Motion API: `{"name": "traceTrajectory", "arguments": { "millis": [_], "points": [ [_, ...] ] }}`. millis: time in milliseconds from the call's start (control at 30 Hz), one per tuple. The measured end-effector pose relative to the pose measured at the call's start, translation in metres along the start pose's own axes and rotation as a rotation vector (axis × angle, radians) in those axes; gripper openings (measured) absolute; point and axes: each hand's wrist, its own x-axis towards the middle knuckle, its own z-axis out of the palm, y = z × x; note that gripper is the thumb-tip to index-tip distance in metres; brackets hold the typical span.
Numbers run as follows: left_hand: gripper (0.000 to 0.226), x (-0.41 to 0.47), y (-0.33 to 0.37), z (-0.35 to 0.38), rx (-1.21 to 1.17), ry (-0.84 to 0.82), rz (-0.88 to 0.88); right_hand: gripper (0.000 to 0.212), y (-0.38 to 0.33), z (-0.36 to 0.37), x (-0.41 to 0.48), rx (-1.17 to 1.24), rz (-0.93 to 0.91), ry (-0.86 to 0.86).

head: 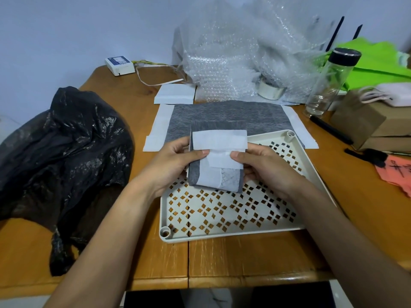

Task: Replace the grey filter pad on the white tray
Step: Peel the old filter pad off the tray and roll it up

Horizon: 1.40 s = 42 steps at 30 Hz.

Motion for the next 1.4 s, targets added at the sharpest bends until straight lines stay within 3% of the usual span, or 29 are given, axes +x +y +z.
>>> {"name": "traceTrajectory", "arguments": {
  "millis": [400, 600, 700, 767, 833, 933, 1067, 1267, 1400],
  "points": [
    [0.040, 0.004, -0.003, -0.006, -0.148, 0.017, 0.024, 0.031, -0.001, -0.002, -0.001, 0.061, -0.070, -0.065],
    [0.034, -0.001, 0.005, -0.001, -0.187, -0.076, 0.020, 0.029, 0.000, -0.003, 0.002, 0.053, -0.066, 0.004],
    [0.056, -0.001, 0.009, -0.004, -0.242, -0.171, -0.004, 0.030, 0.001, -0.004, 0.003, 0.045, -0.057, 0.038],
    [0.079, 0.000, 0.006, -0.006, -0.163, -0.145, -0.005, 0.030, 0.002, -0.004, 0.004, 0.024, -0.050, 0.044],
    [0.086, 0.001, 0.001, -0.004, -0.059, -0.075, -0.009, 0.029, 0.002, -0.003, 0.003, 0.010, -0.045, 0.045],
    [0.054, 0.002, -0.005, -0.002, -0.030, 0.004, 0.007, 0.028, 0.002, -0.002, 0.002, 0.007, -0.033, 0.034],
    [0.035, 0.004, -0.006, -0.005, -0.036, 0.019, 0.041, 0.021, 0.000, -0.003, 0.002, -0.009, 0.000, -0.030],
    [0.039, 0.002, -0.005, -0.004, -0.044, -0.018, 0.072, 0.032, -0.002, 0.000, 0.000, -0.024, 0.020, -0.057],
    [0.037, 0.000, -0.005, -0.001, -0.030, -0.046, 0.074, 0.025, 0.000, 0.001, -0.001, -0.021, 0.016, -0.014]
  ]
}}
